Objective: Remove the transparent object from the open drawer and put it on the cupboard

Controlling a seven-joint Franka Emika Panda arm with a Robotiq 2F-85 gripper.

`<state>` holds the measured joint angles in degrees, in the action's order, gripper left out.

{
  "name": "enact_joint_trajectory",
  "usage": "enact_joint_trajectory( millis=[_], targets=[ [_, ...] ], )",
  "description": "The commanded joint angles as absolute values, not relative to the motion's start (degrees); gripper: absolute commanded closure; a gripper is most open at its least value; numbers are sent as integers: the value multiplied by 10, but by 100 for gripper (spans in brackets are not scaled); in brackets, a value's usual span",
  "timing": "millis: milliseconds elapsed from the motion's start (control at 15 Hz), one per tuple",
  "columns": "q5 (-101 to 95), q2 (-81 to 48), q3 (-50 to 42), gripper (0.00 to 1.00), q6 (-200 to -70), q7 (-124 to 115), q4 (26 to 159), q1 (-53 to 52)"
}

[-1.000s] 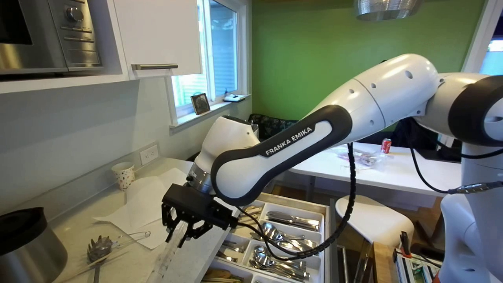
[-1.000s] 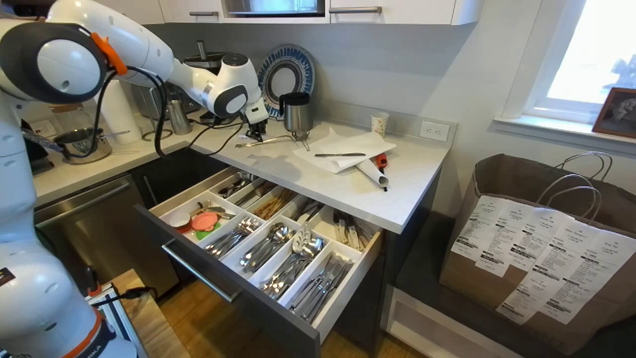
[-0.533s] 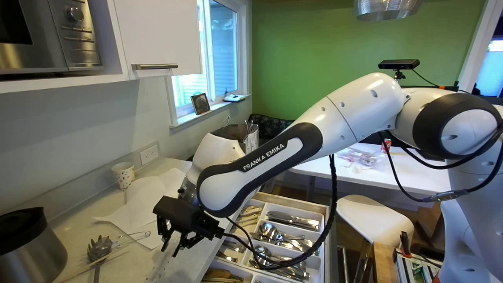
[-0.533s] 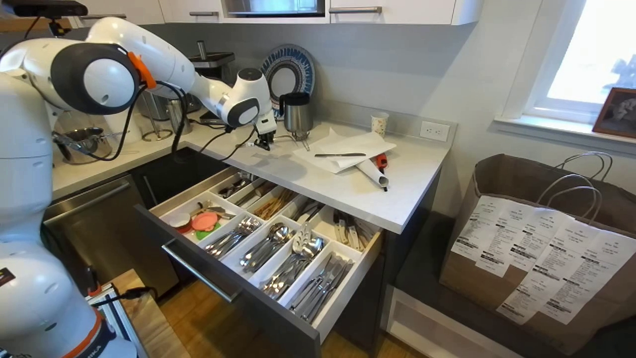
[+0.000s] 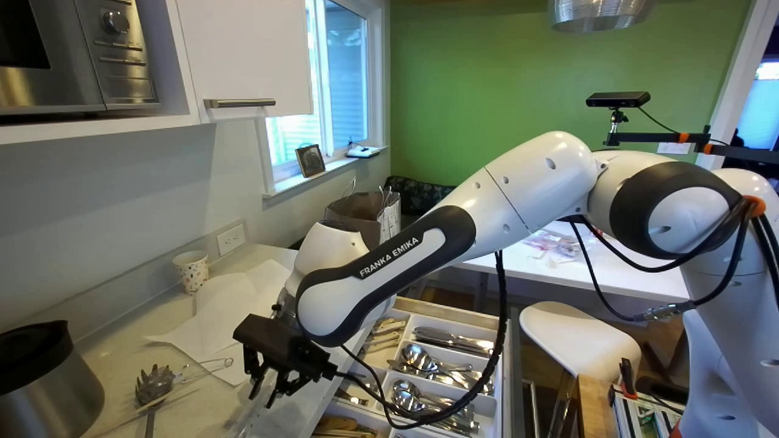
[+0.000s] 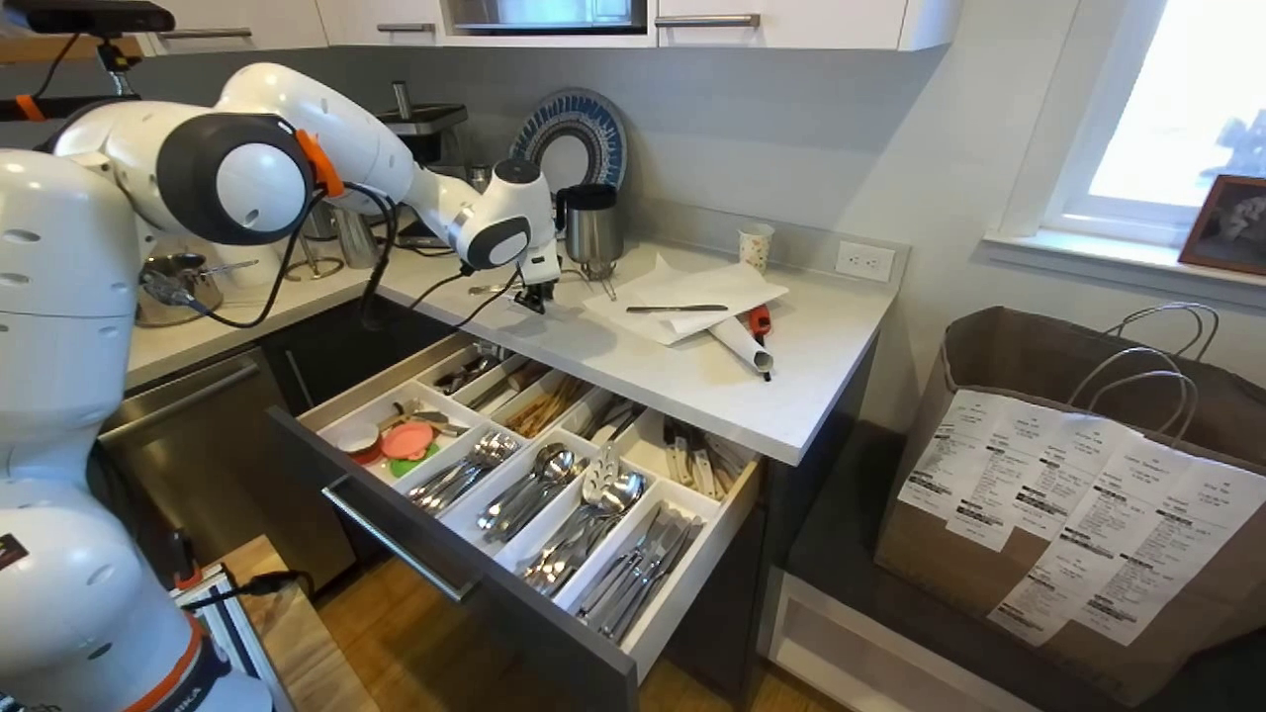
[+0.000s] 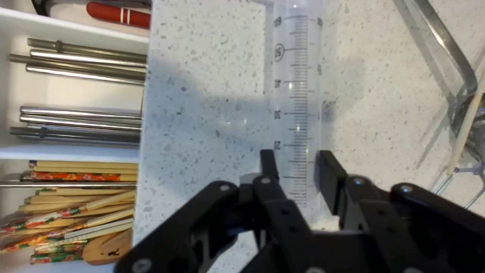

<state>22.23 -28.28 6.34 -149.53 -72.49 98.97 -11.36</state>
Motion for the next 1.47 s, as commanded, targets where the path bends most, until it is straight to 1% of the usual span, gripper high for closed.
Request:
enact_joint_trajectory(
  millis=[0, 67, 133, 200, 400, 467, 533, 667, 933, 1400],
  targets=[
    [237, -297, 68, 77, -1491, -735, 976, -108],
    [237, -298, 68, 43, -1491, -735, 975, -109],
    [238, -298, 69, 42, -1491, -735, 974, -109],
    [238, -296, 69, 37, -1491, -735, 974, -110],
    [248, -281, 76, 13, -1493, -734, 973, -111],
    [244, -274, 77, 6, -1487, -733, 974, -113],
    [242, -266, 80, 1, -1476, -731, 976, -115],
    [203, -243, 74, 0, -1433, -727, 990, -130],
    [154, -178, 80, 0, -1280, -729, 1012, -152],
    [121, -94, 125, 0, -1055, -653, 1016, -175]
  ],
)
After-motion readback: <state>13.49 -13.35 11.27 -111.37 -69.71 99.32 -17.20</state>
